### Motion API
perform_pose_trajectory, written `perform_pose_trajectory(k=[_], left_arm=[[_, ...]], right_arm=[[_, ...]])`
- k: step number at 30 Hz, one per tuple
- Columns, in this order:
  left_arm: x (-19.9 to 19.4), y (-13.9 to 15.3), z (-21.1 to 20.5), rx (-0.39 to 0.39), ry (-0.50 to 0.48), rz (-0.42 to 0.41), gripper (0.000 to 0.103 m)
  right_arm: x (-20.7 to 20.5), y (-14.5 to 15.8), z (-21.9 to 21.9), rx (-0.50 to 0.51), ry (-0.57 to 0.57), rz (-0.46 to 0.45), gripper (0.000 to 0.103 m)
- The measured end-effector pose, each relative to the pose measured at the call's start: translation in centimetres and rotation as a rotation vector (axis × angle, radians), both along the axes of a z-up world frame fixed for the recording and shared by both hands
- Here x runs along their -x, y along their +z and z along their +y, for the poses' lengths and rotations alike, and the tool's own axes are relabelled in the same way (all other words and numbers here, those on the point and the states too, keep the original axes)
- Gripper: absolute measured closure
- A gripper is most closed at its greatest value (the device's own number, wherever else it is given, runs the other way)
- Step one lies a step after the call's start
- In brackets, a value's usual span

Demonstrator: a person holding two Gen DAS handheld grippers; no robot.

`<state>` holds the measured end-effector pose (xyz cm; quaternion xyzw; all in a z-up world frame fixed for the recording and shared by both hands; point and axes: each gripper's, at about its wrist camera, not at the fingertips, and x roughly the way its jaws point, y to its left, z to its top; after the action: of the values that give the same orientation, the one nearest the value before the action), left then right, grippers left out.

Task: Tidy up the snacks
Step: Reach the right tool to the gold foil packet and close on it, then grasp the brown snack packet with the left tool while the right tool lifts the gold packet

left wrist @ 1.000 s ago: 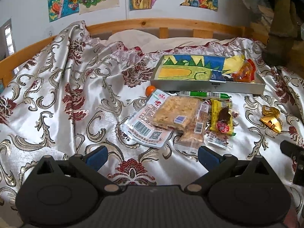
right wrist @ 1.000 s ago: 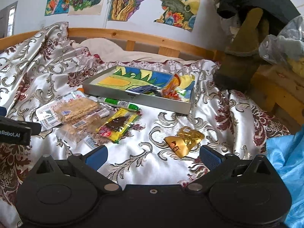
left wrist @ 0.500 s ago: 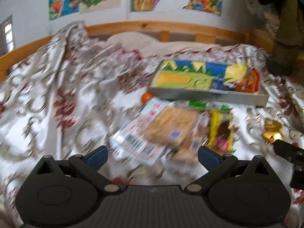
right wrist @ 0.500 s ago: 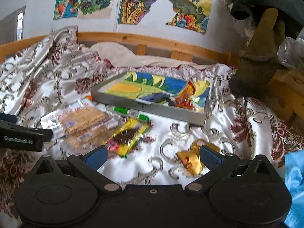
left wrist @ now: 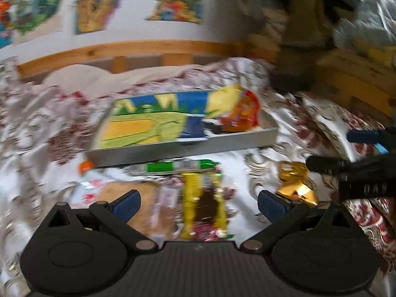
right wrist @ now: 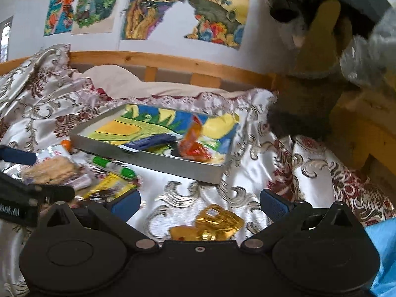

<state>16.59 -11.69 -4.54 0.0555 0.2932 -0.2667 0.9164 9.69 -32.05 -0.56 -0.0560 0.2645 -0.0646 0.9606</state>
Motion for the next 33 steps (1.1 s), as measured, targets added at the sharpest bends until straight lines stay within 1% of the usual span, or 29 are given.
perform_pose_trajectory(k=[3,6,9,11,13,15,17,21,24,25,27,28,29,32,33], left_arm=[[-0.8,-0.9,-1.2,-0.011,-0.059,0.028,0.0],[-1.7,-1.8,-1.9,0.003,-0.094,0.077,0.001],[-2.1,-2.4,-2.2,0.004,-0.109,0.118,0.006],[-2.2,-2.7,-2.3,-0.014,-0.115,0.124,0.011],[-2.3,-3.0,-2.4,-0.032,-0.11,0.138,0.02],[-2.5,-3.3,-2.3,-0.036,-0.099,0.16,0.025],[-2.6,-3.4,-2.1,-0.035,-0.088,0.167,0.027],[-3.0,-3.5,-2.0,-0.046,-0.062,0.171,0.04],[-3.1,-3.7,-1.9,-0.054,-0.043,0.175,0.048],[-3.1,-3.7,-1.9,-0.063,-0.037,0.173,0.052],[-3.0,-3.7,-2.0,-0.074,-0.03,0.167,0.052],[-2.9,-3.7,-2.0,-0.077,-0.027,0.166,0.053],[-2.8,-3.7,-2.0,-0.08,-0.025,0.165,0.053],[-2.7,-3.5,-1.9,-0.079,-0.008,0.172,0.053],[-2.6,-3.4,-1.8,-0.068,0.001,0.177,0.053]], right_arm=[[-0.4,-0.4,-2.0,-0.075,-0.026,0.022,0.001],[-0.8,-0.9,-3.6,-0.168,-0.061,0.044,0.001],[-1.3,-1.5,-4.2,-0.225,-0.064,0.068,0.001],[-1.6,-1.9,-4.1,-0.236,-0.064,0.088,0.004],[-2.0,-2.4,-4.0,-0.258,-0.057,0.114,0.008],[-2.5,-3.1,-3.7,-0.269,-0.059,0.143,0.009],[-3.1,-3.8,-3.4,-0.266,-0.069,0.176,0.011],[-4.1,-5.3,-3.3,-0.29,-0.097,0.224,0.014],[-4.8,-6.2,-3.0,-0.291,-0.112,0.237,0.023],[-5.0,-6.4,-2.9,-0.28,-0.115,0.235,0.028],[-5.0,-6.6,-2.6,-0.26,-0.114,0.228,0.03],[-5.0,-6.6,-2.5,-0.26,-0.113,0.228,0.033],[-4.9,-6.6,-2.4,-0.266,-0.109,0.229,0.035],[-4.9,-6.3,-2.1,-0.286,-0.08,0.236,0.038],[-4.9,-6.2,-1.9,-0.284,-0.071,0.237,0.042]])
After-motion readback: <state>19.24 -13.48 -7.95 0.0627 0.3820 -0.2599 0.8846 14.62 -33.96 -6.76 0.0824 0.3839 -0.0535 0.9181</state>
